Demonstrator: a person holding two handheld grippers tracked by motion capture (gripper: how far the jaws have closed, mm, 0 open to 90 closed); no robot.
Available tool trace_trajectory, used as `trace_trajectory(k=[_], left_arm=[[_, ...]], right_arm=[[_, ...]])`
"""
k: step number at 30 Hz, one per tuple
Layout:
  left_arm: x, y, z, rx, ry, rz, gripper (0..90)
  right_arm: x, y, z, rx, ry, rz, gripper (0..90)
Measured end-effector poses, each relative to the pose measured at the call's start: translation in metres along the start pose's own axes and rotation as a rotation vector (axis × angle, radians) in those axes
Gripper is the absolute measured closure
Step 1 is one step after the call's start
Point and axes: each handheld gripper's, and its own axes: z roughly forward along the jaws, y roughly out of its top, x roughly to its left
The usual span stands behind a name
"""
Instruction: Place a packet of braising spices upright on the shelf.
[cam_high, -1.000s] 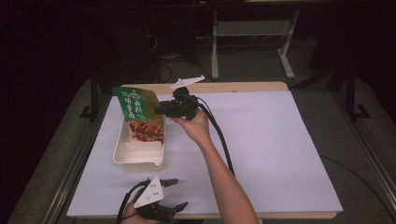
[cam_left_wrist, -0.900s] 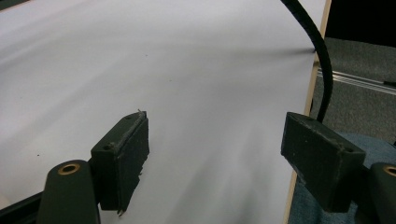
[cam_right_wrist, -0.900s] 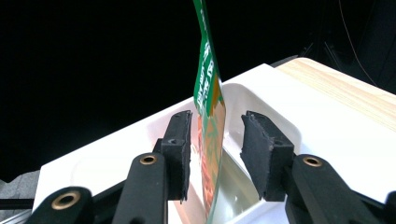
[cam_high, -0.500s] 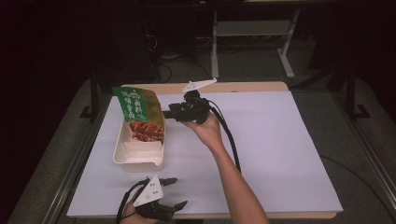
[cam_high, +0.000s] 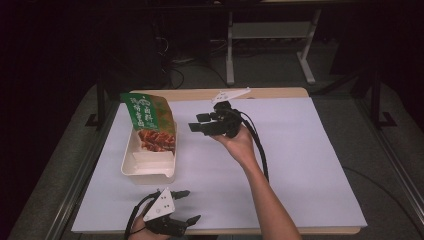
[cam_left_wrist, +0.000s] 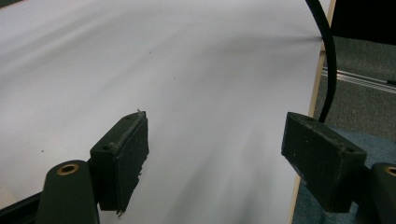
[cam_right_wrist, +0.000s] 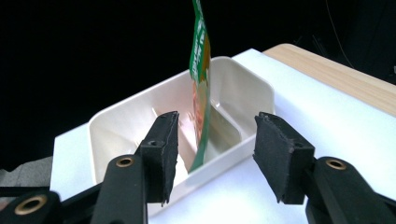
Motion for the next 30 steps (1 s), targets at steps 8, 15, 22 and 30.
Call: trace_trajectory(k=[8, 15, 22, 30], left_arm=[[0.002, 0.0, 0.0, 0.008, 0.003, 0.004, 22.4], [0.002, -0.001, 0.0, 0.008, 0.004, -0.003, 22.2], [0.003, -0.001, 0.0, 0.004, 0.006, -0.002, 22.2], [0.004, -0.001, 0.0, 0.007, 0.009, -0.009, 22.2]], right_arm=[[-0.004, -0.016, -0.022, 0.005, -0.013, 0.006, 45.9], [-0.005, -0.031, -0.039, 0.019, -0.023, 0.03, 43.4], [-0.005, -0.046, -0.054, 0.018, -0.027, 0.044, 42.3], [-0.005, -0.061, -0.069, 0.027, -0.031, 0.062, 40.2]])
